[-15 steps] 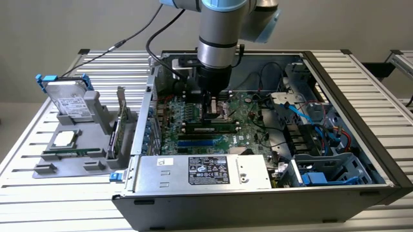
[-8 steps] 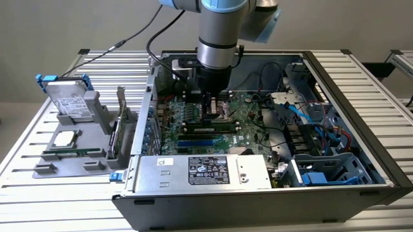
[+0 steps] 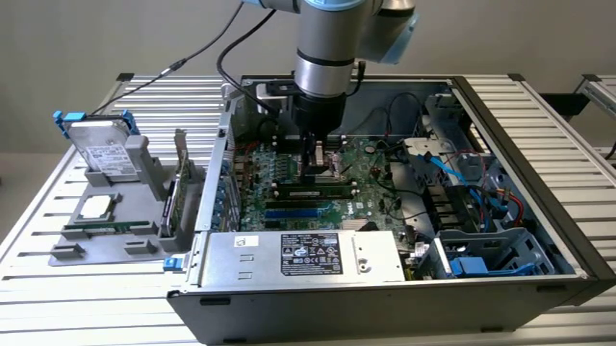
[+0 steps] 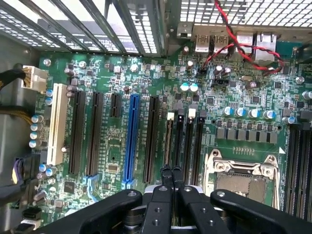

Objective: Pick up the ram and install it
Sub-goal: 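Press down the ram until it locks into place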

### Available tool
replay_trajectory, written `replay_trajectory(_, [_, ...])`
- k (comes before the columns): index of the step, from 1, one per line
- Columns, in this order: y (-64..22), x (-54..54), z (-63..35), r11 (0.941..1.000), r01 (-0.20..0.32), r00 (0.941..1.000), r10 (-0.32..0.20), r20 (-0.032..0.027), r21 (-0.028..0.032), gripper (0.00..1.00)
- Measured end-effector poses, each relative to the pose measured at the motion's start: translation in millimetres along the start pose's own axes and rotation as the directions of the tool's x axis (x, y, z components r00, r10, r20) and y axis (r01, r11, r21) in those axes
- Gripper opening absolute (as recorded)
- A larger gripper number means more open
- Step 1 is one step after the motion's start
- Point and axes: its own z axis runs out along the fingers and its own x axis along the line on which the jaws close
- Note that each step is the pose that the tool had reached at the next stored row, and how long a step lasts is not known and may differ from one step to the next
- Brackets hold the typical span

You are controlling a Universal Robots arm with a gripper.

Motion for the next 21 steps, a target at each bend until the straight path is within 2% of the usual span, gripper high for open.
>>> replay_trajectory(13, [-19.1, 6.7, -6.0, 0.9998, 0.021, 0.9998, -0.021, -0.0021, 0.0015, 0.1])
replay_trajectory(21, [-19.2, 6.7, -6.1, 0.9997, 0.023, 0.9997, -0.023, -0.0021, 0.0017, 0.1])
